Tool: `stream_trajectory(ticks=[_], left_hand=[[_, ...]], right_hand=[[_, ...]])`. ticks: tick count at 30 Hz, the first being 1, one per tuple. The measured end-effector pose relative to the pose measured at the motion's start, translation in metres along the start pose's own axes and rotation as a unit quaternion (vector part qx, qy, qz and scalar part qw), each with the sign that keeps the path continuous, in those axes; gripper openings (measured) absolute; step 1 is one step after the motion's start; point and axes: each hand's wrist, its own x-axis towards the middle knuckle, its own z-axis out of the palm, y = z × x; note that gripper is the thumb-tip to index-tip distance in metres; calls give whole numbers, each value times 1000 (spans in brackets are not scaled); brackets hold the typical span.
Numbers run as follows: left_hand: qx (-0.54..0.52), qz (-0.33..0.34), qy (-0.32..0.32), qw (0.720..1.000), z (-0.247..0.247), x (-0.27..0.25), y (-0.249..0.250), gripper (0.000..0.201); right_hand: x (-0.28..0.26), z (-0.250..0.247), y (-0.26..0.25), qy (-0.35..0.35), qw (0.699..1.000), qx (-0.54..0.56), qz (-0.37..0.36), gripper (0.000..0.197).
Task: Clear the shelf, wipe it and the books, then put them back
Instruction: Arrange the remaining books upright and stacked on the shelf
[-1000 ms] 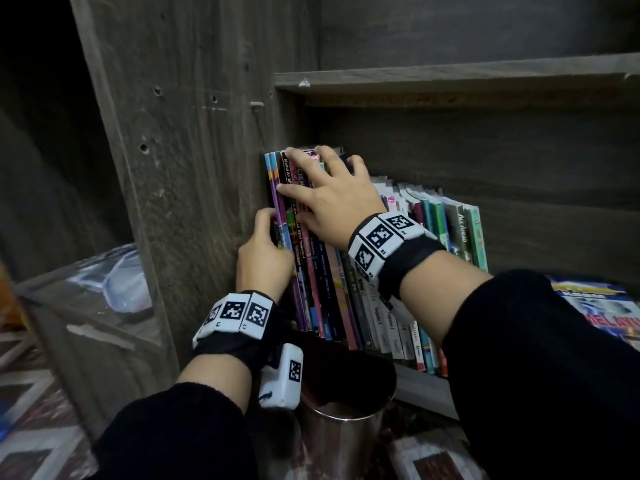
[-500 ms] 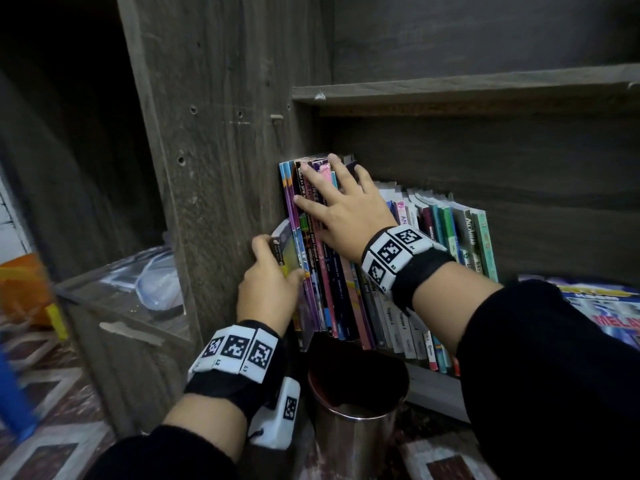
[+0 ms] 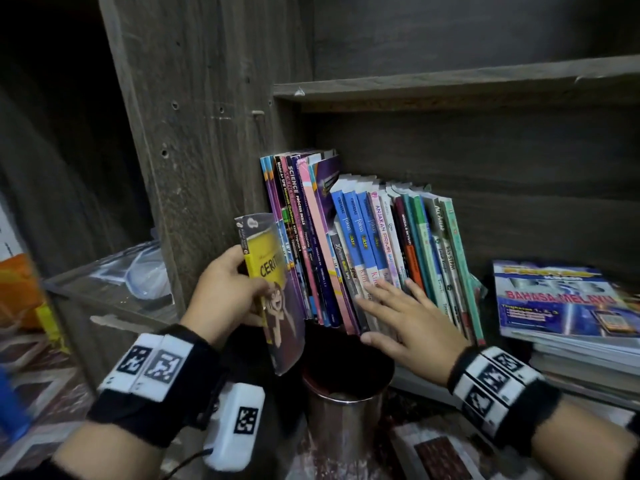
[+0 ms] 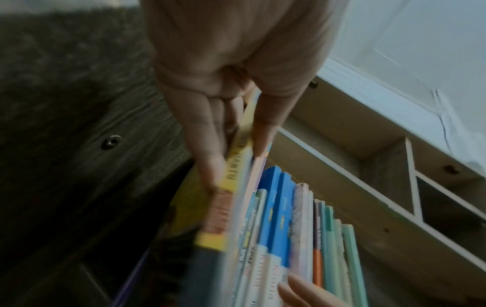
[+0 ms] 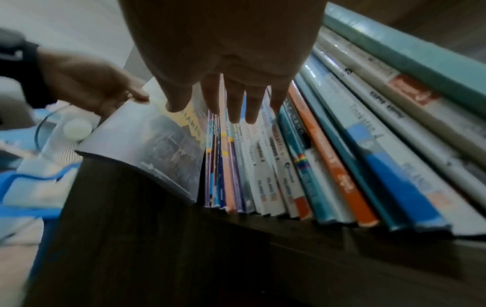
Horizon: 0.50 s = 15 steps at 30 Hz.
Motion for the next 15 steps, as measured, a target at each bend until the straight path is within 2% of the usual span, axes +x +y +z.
stream_trajectory(ticks=[2, 3, 5, 7, 9, 11, 13, 15], left_hand=[[-47, 3, -44, 998, -5, -11, 5, 38], [-69, 6, -67, 995, -5, -16, 8, 38], [-109, 15, -109, 988, -3, -24, 13, 41], [-149, 24, -146, 978, 4, -30, 16, 45], [-184, 35, -174, 967, 14, -35, 20, 42], [-221, 42, -202, 953, 28, -39, 23, 38], [-255, 44, -231, 938, 44, -43, 26, 38], [-278, 51, -257, 924, 61, -44, 29, 56]], right_hand=[[-10, 2, -3, 9, 987, 151, 45, 81], [-12, 3, -5, 12, 971, 229, 66, 79], [-14, 5, -11, 32, 919, 378, 105, 86], [-13, 4, -14, 54, 864, 481, 140, 90], [-17, -1, -14, 75, 818, 548, 160, 81], [-25, -11, -12, 109, 786, 584, 171, 56], [-34, -19, -6, 132, 780, 587, 175, 43], [-43, -27, 6, 153, 774, 586, 186, 44]])
